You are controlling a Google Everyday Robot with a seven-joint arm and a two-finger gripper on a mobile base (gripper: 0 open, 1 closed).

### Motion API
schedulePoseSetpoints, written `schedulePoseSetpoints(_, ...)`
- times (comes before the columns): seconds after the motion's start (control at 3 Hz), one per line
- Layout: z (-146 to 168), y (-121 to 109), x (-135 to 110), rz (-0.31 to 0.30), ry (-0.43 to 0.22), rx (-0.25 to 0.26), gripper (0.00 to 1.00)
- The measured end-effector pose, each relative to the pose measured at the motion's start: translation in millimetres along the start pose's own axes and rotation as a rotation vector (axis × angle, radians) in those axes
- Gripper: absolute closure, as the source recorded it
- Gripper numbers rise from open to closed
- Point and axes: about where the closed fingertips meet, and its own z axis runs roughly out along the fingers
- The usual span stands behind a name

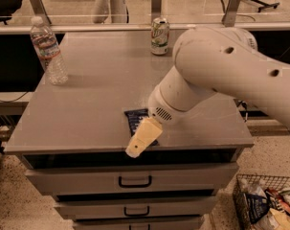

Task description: Move rxbar blueberry near 7up can

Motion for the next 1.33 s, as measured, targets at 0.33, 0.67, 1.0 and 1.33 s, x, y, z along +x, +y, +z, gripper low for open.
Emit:
schedulePoseSetpoints(0.33,11,18,-9,-0.013,0.002,-0.017,0.0)
schedulePoseSetpoints(0.67,22,26,-9,-0.009,0.013,-0.019,0.14)
schedulePoseSetpoints(1.0,22,30,-12,-0.01,0.013,-0.008,0.38)
schedulePoseSetpoints(1.33,7,34,-24,-0.027,-0.008,0.021,0.61)
